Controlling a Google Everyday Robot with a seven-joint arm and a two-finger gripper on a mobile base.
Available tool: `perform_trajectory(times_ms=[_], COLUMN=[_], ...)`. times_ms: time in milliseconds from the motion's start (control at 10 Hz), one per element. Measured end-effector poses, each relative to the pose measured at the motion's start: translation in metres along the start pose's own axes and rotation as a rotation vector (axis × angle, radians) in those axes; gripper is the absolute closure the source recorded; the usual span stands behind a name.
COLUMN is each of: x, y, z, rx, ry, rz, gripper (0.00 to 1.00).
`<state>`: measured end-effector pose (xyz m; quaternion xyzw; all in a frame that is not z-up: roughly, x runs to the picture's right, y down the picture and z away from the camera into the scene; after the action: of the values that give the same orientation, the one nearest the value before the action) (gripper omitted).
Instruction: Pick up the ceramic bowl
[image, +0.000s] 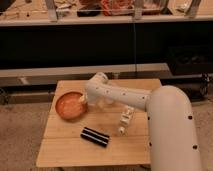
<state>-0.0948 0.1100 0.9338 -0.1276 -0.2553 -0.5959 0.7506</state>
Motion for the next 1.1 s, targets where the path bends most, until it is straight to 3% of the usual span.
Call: perform_trajectory(times_ms=[600,700,800,900,1100], x=[-0.001,-0.002,-0.005,-0.009,-0.012], y=[0.001,0.000,-0.003,-0.008,-0.011], z=[-0.002,-0.002,-0.002,-0.001,0.000], rx=[-0.001,-0.017,-0.064,-0.141,-0.183], ry=[-0.003,0.012,0.048,0.096,0.119], rz=[0.001,-0.008,-0.034,-0.068,-0.088], gripper=[0.83,0.92,0.98,1.00,0.97])
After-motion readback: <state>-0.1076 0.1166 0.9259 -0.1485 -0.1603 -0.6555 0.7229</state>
